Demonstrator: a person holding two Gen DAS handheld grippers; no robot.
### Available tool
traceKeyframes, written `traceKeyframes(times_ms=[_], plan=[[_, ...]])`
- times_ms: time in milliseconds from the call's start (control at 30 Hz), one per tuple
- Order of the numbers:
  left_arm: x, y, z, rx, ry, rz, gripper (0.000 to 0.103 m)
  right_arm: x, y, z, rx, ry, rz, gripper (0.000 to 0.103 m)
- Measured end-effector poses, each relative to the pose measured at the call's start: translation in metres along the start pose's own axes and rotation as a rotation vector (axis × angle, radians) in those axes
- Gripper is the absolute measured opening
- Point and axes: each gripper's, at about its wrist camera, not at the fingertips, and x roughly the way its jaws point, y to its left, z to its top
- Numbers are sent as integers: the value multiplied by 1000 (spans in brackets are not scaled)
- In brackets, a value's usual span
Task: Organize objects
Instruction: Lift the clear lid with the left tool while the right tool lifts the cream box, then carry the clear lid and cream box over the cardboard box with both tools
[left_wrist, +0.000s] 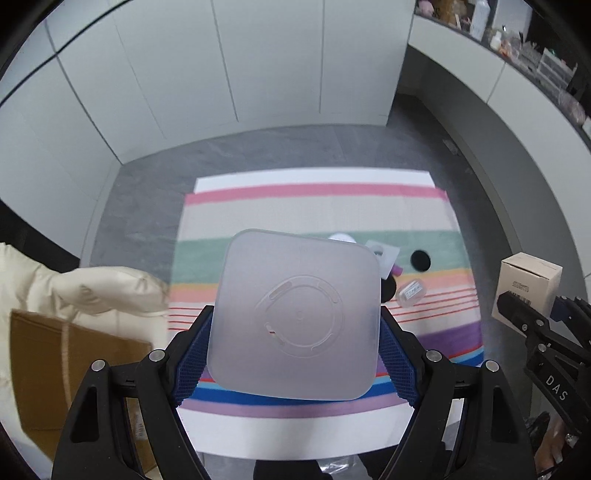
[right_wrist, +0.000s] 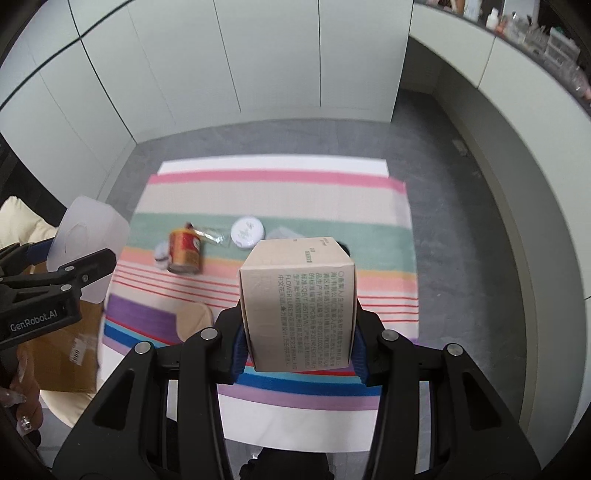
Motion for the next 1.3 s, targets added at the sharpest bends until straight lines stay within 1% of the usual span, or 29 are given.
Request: traceKeyframes(times_ms=[100,200,333,400,533,700,767,933,1300], plan=[[-34,8,4,-15,-33,21,83,-33,4,10,-12,-29,-16,46],[-67,15,4,-30,-55,17,83,-63,9,18,-27,-57,-28,46],[-110,25,4,-50,-102,32,83,-98,17,27,-50,-84,-27,46],[-126,26,5,-57,-116,37,83,-115,21,31,-62,-97,-20,46],[-159,31,2,-65,-138,43,83,-139,29,36,-79,-114,-23,46],[-187,39,-5,-81,-156,41,83,-160,46,37,-104,-112,-17,46],[-195,41,-10,-83,-165,51,83,-170,51,36,-116,-121,-10,46],[-202,44,-21,-91,-161,53,83,-188,62,27,-129,-144,4,46],[-208,44,-42,-94,-162,60,83,-195,58,4,-134,-135,13,46]])
